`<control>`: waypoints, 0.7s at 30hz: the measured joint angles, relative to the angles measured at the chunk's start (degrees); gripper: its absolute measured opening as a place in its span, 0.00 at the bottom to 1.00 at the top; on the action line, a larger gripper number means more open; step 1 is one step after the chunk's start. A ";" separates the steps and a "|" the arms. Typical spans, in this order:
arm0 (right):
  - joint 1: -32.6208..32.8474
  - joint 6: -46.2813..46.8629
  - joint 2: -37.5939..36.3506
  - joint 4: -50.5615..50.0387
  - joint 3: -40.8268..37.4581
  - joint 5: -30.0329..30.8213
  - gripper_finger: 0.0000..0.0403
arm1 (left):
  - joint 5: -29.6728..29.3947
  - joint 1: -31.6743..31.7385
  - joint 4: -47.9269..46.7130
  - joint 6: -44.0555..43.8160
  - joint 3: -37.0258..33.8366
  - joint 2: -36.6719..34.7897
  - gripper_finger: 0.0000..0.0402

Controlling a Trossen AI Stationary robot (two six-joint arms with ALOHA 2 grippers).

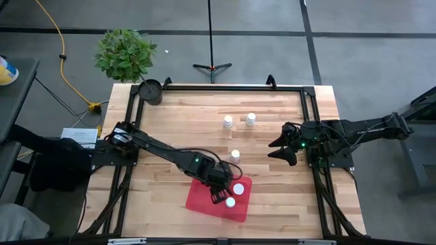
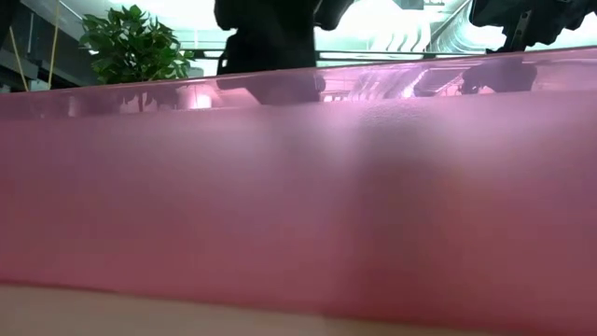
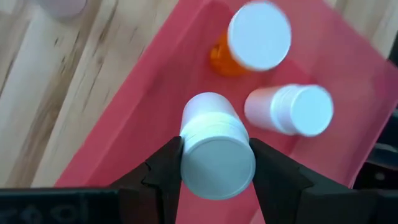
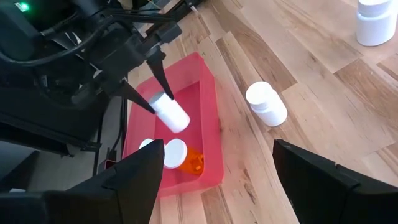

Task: Pick and place pill bottles into a basket
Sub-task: Put the white medicine bottle into the red container

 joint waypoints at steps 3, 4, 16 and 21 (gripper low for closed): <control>0.01 -0.21 0.00 0.00 0.00 0.02 0.72 | -0.75 0.03 1.99 1.17 0.00 0.00 0.49; 0.00 -0.23 0.00 0.00 0.00 0.02 0.72 | -0.81 0.09 2.21 1.78 0.00 0.00 0.49; 0.01 -0.40 0.00 -0.02 0.00 0.25 0.72 | 3.22 4.33 -0.25 5.66 0.50 1.27 0.49; 0.01 -0.43 0.00 -0.07 0.00 0.24 0.72 | 5.45 4.89 -0.65 6.94 0.52 1.71 0.49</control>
